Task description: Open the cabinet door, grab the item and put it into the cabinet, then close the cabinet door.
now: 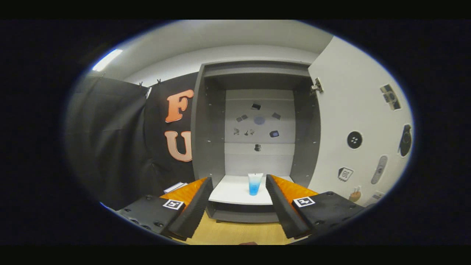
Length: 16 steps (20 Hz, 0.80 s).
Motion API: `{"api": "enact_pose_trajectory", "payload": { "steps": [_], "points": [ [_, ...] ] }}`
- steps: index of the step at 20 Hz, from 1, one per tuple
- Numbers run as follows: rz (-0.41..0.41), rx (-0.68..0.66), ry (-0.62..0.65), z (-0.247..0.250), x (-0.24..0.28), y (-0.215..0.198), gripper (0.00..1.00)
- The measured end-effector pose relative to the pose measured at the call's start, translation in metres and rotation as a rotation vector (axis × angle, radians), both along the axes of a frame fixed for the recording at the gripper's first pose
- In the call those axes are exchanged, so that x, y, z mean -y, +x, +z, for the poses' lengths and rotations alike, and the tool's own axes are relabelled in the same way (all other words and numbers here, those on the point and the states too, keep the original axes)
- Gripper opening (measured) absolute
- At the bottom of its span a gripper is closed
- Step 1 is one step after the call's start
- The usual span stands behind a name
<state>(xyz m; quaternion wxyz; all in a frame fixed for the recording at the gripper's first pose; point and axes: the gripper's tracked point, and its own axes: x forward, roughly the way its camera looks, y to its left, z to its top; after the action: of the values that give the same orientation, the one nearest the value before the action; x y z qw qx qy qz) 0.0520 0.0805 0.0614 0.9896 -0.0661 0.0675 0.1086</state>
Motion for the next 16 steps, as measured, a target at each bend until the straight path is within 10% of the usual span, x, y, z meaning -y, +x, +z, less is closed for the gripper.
{"api": "enact_pose_trajectory", "payload": {
  "steps": [16],
  "points": [
    [-0.319, 0.076, -0.042, 0.009, 0.197, -0.186, 0.93]
  ]
}}
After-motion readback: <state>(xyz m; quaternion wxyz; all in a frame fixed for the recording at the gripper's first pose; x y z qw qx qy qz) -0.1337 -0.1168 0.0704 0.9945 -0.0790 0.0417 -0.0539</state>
